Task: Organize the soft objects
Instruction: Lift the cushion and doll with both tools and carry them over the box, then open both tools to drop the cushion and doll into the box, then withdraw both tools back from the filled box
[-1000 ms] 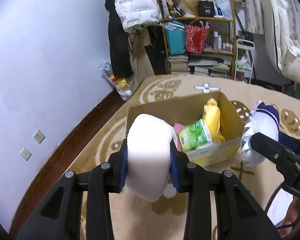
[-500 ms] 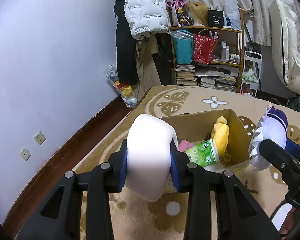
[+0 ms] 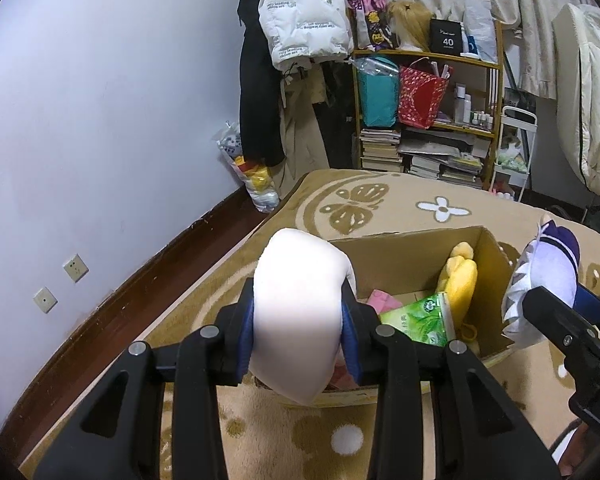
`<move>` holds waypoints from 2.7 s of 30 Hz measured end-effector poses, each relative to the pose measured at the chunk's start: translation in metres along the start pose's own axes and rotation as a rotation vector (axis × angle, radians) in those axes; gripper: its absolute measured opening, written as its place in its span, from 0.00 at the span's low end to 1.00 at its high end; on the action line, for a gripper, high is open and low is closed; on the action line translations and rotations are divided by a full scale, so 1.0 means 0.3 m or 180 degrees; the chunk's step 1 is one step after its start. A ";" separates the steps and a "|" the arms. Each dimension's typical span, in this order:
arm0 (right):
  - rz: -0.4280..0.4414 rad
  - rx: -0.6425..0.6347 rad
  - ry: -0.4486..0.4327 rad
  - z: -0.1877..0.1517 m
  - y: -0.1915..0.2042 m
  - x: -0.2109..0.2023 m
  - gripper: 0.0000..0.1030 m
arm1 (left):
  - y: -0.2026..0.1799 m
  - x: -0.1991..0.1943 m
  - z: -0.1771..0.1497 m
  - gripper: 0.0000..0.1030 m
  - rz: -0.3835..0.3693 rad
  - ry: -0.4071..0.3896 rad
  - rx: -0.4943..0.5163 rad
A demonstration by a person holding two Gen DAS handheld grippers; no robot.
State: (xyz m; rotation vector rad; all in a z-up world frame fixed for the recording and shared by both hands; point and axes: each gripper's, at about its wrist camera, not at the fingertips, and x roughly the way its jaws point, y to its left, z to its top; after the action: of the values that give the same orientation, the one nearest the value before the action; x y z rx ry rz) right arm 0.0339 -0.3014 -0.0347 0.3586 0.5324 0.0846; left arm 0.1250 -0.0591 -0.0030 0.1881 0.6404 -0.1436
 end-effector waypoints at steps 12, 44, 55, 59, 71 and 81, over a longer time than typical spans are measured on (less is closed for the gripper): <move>0.0024 -0.0011 0.0114 0.007 -0.020 0.078 0.82 | 0.012 0.054 -0.004 0.35 0.0071 -0.0005 -0.0110; -0.0172 -0.0292 0.0334 -0.033 0.002 0.155 0.88 | -0.006 0.070 -0.018 0.61 0.0182 -0.0019 0.0037; -0.0146 -0.0228 0.0335 -0.020 -0.007 0.140 1.00 | 0.030 0.057 -0.005 0.96 0.0342 -0.0046 -0.0121; -0.0183 -0.0233 0.0331 -0.020 -0.013 0.133 1.00 | 0.055 0.051 -0.007 1.00 0.0390 -0.0068 -0.0161; -0.0363 -0.0231 0.0226 -0.021 -0.018 0.064 1.00 | 0.064 -0.025 -0.034 1.00 0.0369 -0.0088 -0.0141; -0.0440 -0.0146 0.0188 -0.024 -0.022 -0.009 1.00 | 0.070 -0.115 -0.075 1.00 0.0394 -0.0106 -0.0107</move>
State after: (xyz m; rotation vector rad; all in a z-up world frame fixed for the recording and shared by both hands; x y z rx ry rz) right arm 0.0279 -0.3058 -0.0416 0.2743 0.6112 -0.0260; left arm 0.0885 -0.0312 0.0028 0.1920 0.5959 -0.0169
